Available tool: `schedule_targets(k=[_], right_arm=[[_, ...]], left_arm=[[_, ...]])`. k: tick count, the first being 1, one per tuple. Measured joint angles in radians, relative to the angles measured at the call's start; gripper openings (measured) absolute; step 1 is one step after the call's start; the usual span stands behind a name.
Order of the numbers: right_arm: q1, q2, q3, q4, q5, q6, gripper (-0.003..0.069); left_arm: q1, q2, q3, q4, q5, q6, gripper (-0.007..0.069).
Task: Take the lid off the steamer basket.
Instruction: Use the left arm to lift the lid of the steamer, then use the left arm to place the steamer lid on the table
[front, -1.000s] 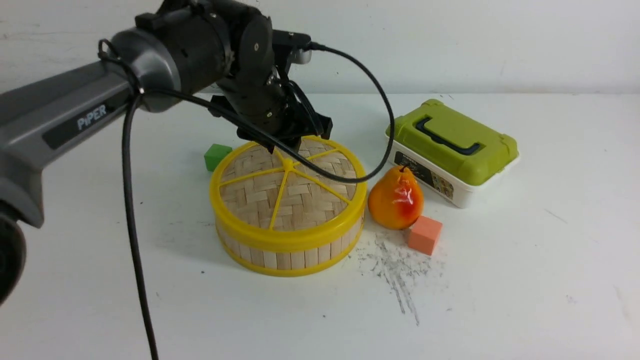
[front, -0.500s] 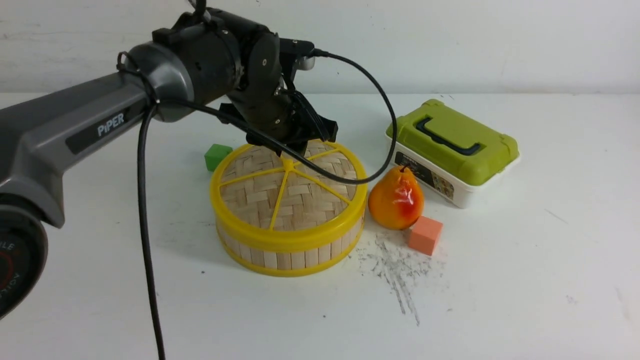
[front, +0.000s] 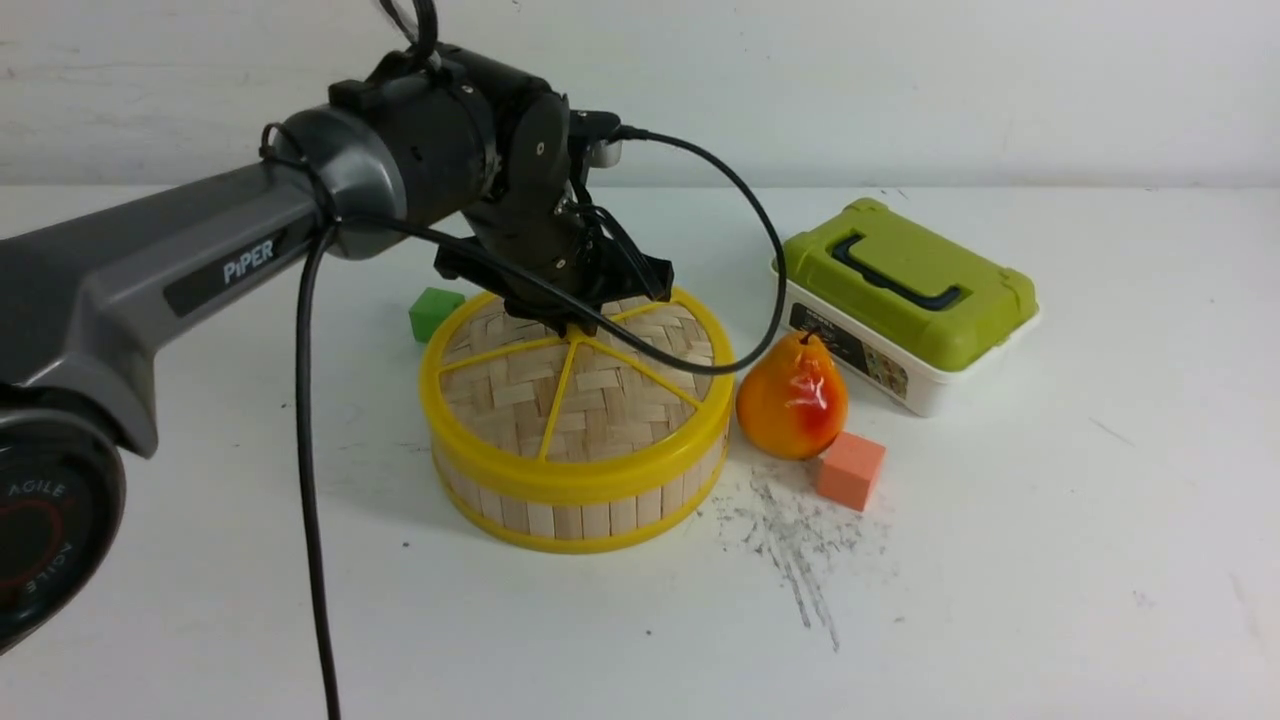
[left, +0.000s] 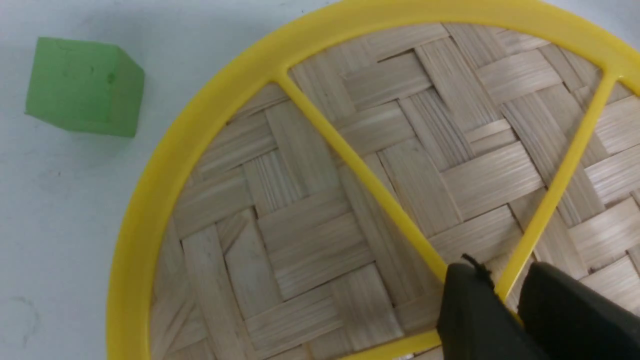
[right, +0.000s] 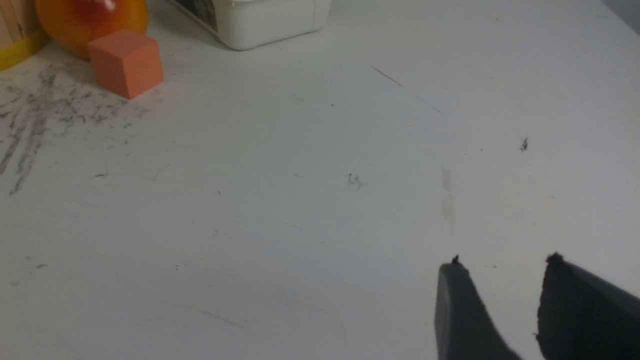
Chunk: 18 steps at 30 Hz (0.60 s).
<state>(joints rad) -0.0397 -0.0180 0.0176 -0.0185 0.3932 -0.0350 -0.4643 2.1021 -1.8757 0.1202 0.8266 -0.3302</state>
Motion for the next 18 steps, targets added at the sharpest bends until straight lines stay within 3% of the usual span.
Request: schedule_targets(k=[14, 18], right_arm=[[0.0, 0.0, 0.0, 0.0, 0.0, 0.0, 0.0239], [0.0, 0.0, 0.0, 0.0, 0.0, 0.0, 0.0239]], left_arm=[[0.0, -0.132, 0.003, -0.007, 0.001, 0.0, 0.011], [0.0, -0.228, 0.003, 0.045, -0.009, 0.0, 0.011]])
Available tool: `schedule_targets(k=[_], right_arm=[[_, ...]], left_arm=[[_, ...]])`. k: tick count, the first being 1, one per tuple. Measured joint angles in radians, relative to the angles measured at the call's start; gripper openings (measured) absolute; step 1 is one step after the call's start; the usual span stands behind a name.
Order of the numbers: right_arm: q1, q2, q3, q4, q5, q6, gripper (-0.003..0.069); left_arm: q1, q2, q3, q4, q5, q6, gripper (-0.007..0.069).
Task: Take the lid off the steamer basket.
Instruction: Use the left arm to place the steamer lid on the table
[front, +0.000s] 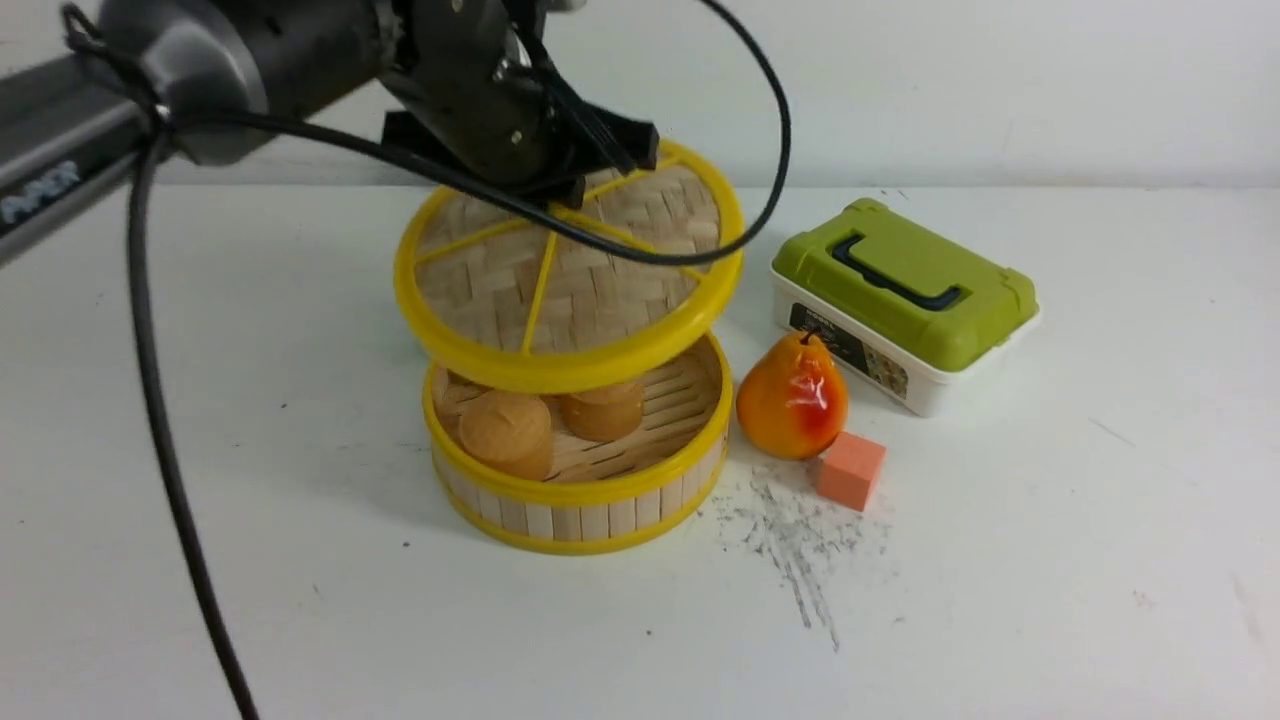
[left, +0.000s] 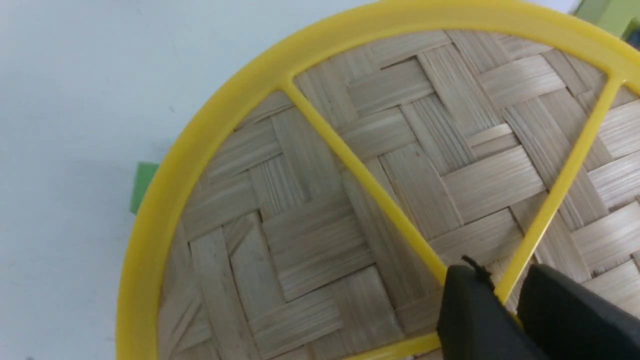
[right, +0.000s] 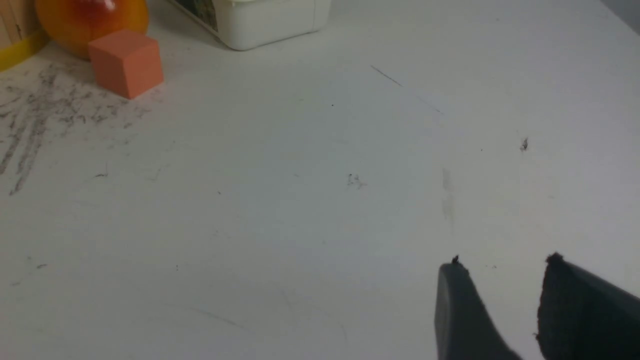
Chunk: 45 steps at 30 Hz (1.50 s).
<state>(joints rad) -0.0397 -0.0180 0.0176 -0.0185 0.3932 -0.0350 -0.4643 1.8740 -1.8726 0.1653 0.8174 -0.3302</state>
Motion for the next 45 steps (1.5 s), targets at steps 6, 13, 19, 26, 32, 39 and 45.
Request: schedule_targets(k=[6, 13, 19, 26, 32, 39, 45], right_arm=[[0.0, 0.0, 0.0, 0.0, 0.0, 0.0, 0.0239], [0.0, 0.0, 0.0, 0.0, 0.0, 0.0, 0.0239], [0.0, 0.0, 0.0, 0.0, 0.0, 0.0, 0.0239], [0.0, 0.0, 0.0, 0.0, 0.0, 0.0, 0.0239], [0.0, 0.0, 0.0, 0.0, 0.0, 0.0, 0.0239], [0.0, 0.0, 0.0, 0.0, 0.0, 0.0, 0.0239], [0.0, 0.0, 0.0, 0.0, 0.0, 0.0, 0.0239]], left_arm=[[0.0, -0.097, 0.0, 0.187, 0.033, -0.038, 0.011], [0.009, -0.161, 0.001, 0.357, 0.097, -0.083, 0.011], [0.163, -0.21, 0.123, 0.321, 0.106, -0.083, 0.011], [0.389, -0.201, 0.454, 0.151, -0.11, -0.084, 0.011], [0.415, -0.098, 0.579, 0.127, -0.273, -0.086, 0.011], [0.414, 0.02, 0.584, 0.126, -0.399, -0.086, 0.011], [0.414, 0.025, 0.584, 0.125, -0.442, -0.086, 0.0137]])
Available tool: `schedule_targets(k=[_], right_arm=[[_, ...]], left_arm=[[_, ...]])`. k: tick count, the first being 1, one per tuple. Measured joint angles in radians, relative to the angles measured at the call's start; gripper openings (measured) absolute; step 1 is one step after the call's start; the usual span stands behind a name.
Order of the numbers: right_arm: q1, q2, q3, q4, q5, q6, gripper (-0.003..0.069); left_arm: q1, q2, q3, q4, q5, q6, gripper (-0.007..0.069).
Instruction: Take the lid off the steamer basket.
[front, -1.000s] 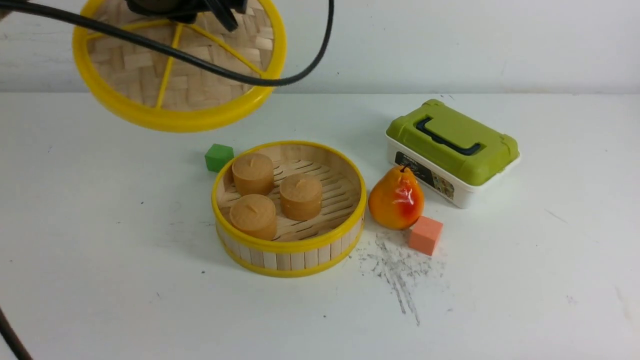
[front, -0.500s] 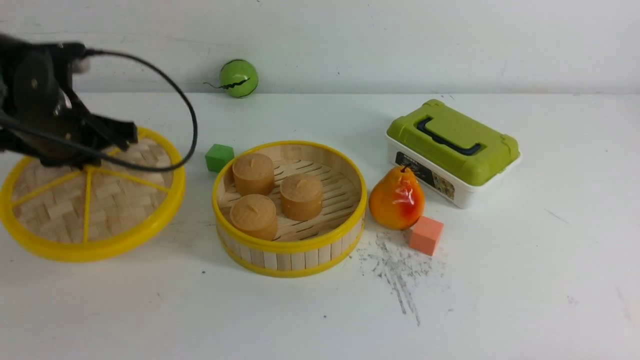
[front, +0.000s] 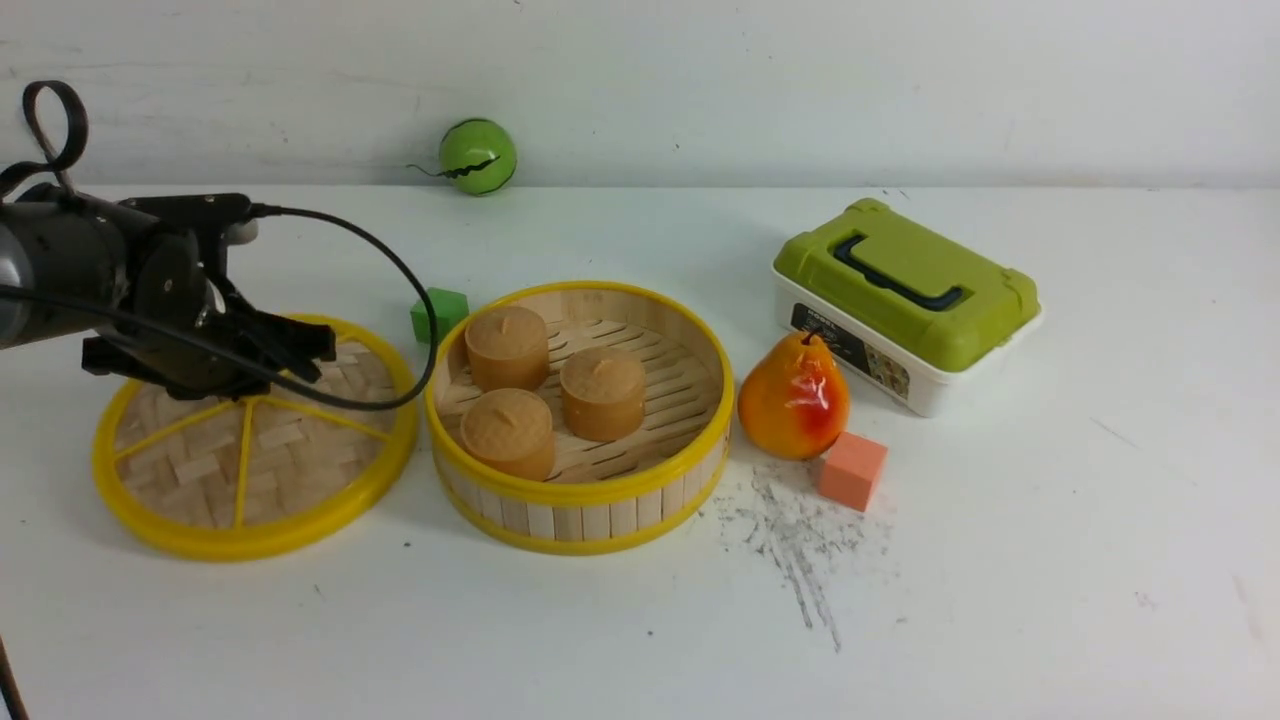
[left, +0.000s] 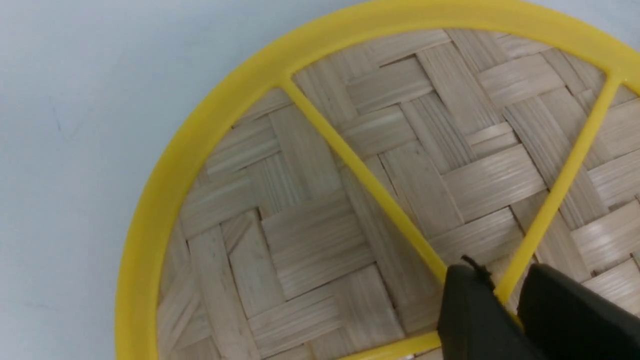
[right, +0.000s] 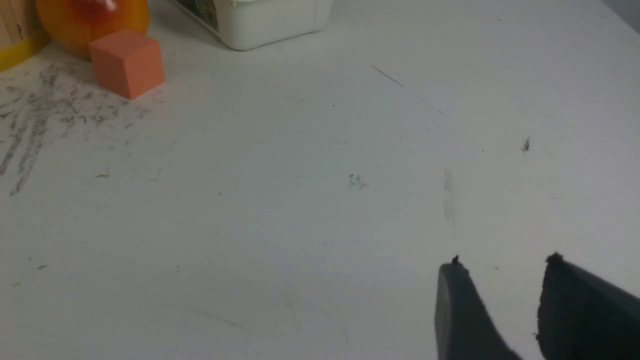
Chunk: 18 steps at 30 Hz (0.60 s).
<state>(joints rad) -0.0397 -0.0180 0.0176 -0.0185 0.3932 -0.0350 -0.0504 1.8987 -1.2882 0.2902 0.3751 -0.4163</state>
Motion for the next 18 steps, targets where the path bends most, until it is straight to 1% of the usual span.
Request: schedule_targets(k=[1, 2, 4, 5, 7, 9, 10, 12, 13, 16, 17, 18], right_arm=[[0.0, 0.0, 0.0, 0.0, 0.0, 0.0, 0.0239], [0.0, 0.0, 0.0, 0.0, 0.0, 0.0, 0.0239], [0.0, 0.0, 0.0, 0.0, 0.0, 0.0, 0.0239], [0.0, 0.0, 0.0, 0.0, 0.0, 0.0, 0.0239], [0.0, 0.0, 0.0, 0.0, 0.0, 0.0, 0.0239], [0.0, 0.0, 0.0, 0.0, 0.0, 0.0, 0.0239], [0.0, 0.0, 0.0, 0.0, 0.0, 0.0, 0.0239], [0.0, 0.0, 0.0, 0.0, 0.0, 0.0, 0.0239], [0.0, 0.0, 0.0, 0.0, 0.0, 0.0, 0.0239], [0.0, 0.0, 0.0, 0.0, 0.0, 0.0, 0.0239], [0.0, 0.0, 0.0, 0.0, 0.0, 0.0, 0.0239], [0.0, 0.0, 0.0, 0.0, 0.0, 0.0, 0.0239]], left_arm=[[0.0, 0.0, 0.0, -0.007, -0.001, -0.003, 0.016], [0.0, 0.0, 0.0, -0.009, -0.001, -0.003, 0.0165], [0.0, -0.004, 0.0, -0.027, 0.0, -0.009, 0.0244], [0.0, -0.008, 0.0, -0.029, 0.001, -0.009, 0.0255], [0.0, -0.037, 0.0, -0.039, 0.015, -0.009, 0.0305], [0.0, -0.095, 0.0, -0.039, 0.017, -0.004, 0.0301], [0.0, -0.133, 0.0, -0.042, 0.017, 0.001, 0.0283], [0.0, -0.231, 0.0, -0.053, 0.013, 0.017, 0.0217], [0.0, -0.254, 0.0, -0.055, 0.013, 0.018, 0.0201], [0.0, -0.468, -0.001, -0.105, -0.007, 0.044, 0.0034], [0.0, -0.546, -0.001, -0.123, -0.018, 0.058, -0.0003], [0.0, -0.571, -0.001, -0.136, -0.026, 0.068, -0.0013]])
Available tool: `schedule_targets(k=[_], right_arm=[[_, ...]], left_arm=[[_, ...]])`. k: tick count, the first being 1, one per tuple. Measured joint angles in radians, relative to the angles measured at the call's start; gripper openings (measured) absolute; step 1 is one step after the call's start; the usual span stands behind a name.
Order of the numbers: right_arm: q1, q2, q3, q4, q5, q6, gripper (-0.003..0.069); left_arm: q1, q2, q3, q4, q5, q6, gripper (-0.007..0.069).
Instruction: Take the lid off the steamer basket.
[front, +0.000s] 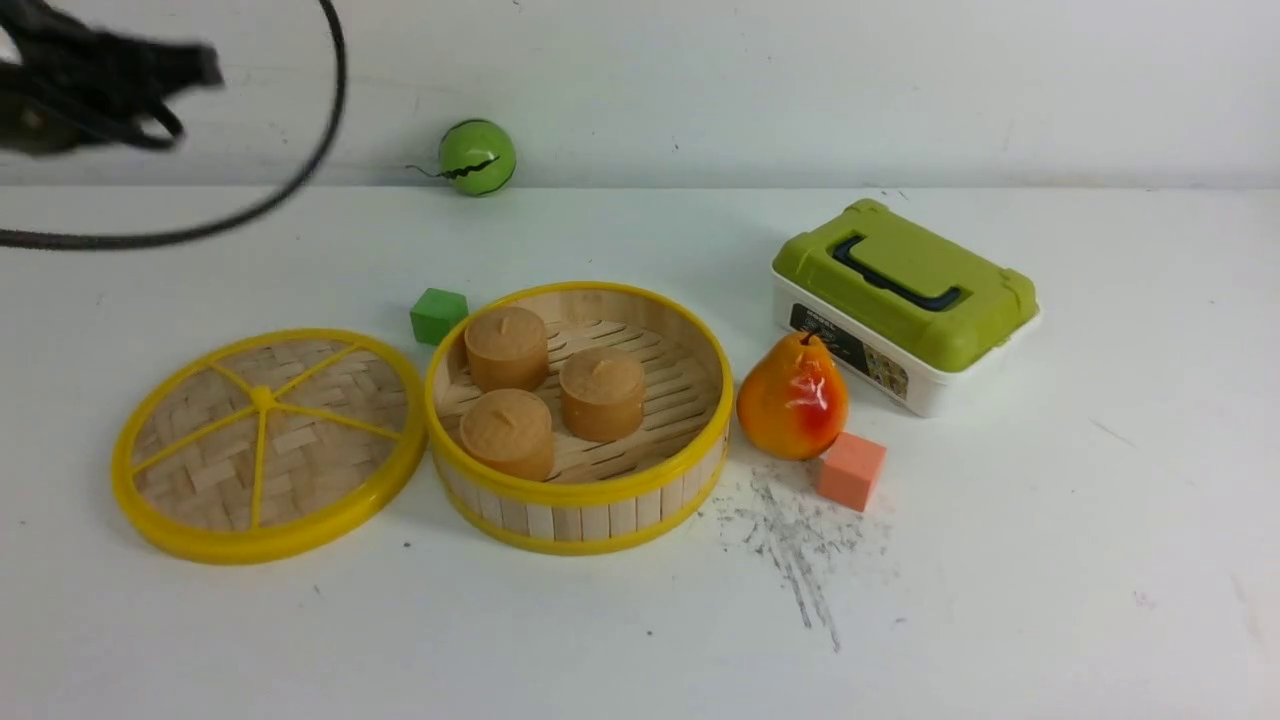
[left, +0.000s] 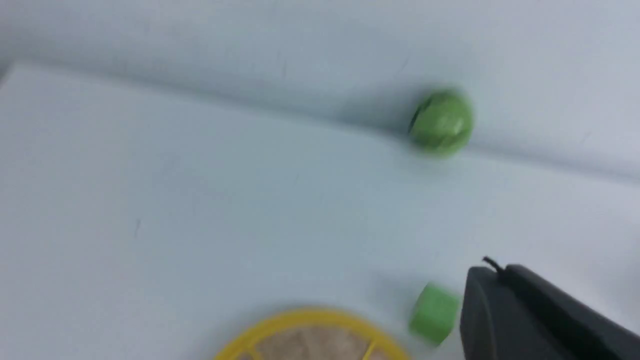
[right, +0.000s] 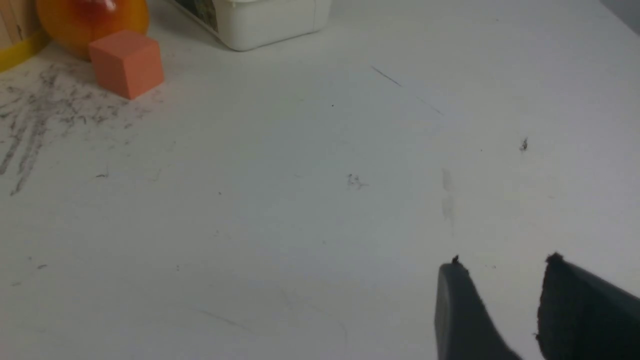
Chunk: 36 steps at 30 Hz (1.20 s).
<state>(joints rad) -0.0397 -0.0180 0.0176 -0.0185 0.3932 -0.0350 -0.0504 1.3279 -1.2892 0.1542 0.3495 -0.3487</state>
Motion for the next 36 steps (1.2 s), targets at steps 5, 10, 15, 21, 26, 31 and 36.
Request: schedule_targets(k=[5, 10, 15, 21, 26, 31, 36], right_arm=[[0.0, 0.0, 0.0, 0.0, 0.0, 0.0, 0.0239], [0.0, 0.0, 0.0, 0.0, 0.0, 0.0, 0.0239], [0.0, 0.0, 0.0, 0.0, 0.0, 0.0, 0.0239], [0.0, 0.0, 0.0, 0.0, 0.0, 0.0, 0.0239], [0.0, 0.0, 0.0, 0.0, 0.0, 0.0, 0.0239], [0.0, 0.0, 0.0, 0.0, 0.0, 0.0, 0.0239], [0.0, 0.0, 0.0, 0.0, 0.0, 0.0, 0.0239]], left_arm=[[0.0, -0.268, 0.079, -0.105, -0.107, 0.107, -0.0013], [0.0, -0.489, 0.283, -0.192, -0.211, 0.161, -0.0013], [0.0, -0.747, 0.575, -0.204, -0.297, 0.176, -0.0013], [0.0, -0.975, 0.806, -0.2, -0.3, 0.163, -0.0013], [0.0, -1.117, 0.933, -0.204, -0.301, 0.085, -0.0013], [-0.004, -1.133, 0.948, -0.216, -0.301, -0.01, -0.0013], [-0.007, -1.135, 0.948, -0.218, -0.3, -0.029, -0.0013]])
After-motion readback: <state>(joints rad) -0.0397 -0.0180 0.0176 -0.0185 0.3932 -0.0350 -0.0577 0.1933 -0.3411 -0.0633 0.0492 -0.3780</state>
